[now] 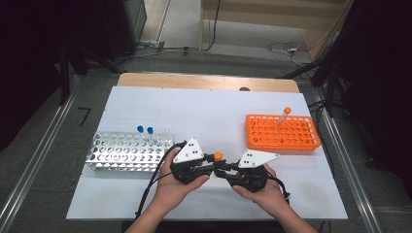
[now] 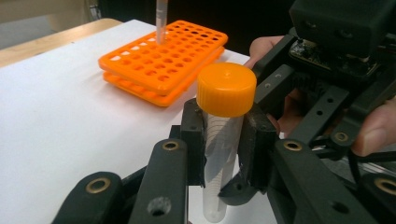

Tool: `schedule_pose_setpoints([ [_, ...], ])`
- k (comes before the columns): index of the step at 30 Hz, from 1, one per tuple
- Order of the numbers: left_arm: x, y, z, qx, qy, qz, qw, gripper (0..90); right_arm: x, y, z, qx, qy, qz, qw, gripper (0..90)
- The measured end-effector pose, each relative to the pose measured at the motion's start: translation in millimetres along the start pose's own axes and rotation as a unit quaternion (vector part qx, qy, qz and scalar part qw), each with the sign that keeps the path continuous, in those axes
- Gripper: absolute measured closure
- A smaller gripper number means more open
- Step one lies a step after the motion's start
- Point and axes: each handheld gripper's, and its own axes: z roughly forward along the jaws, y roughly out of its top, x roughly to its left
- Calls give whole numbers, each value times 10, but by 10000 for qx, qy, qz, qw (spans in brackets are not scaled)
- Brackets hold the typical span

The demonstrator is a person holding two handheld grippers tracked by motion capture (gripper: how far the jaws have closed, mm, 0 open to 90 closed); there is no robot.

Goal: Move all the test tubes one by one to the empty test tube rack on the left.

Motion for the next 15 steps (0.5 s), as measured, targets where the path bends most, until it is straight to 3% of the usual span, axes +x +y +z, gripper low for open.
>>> schedule_pose_setpoints([
  [3,22,10,-32,-56,58,-23,10000,748,-31,-8,-31,-138,105,75,9998,516],
  [5,59,24,-94,-123,121,-66,9998,748,-45,-11,-58,-220,-34,49,9997,389],
  [6,59,24,-94,-123,121,-66,9998,748,-45,-11,-58,-220,-34,49,9997,389],
  [7,83,26,-134,-152,168,-85,9997,748,-76,-20,-90,-277,-115,23,9995,305],
  [11,116,27,-198,-198,245,-82,9995,748,-162,-45,-154,-352,-168,144,9991,179],
  [15,181,36,-313,-303,371,-133,9988,748,-271,-87,-184,-345,-117,276,9990,109],
])
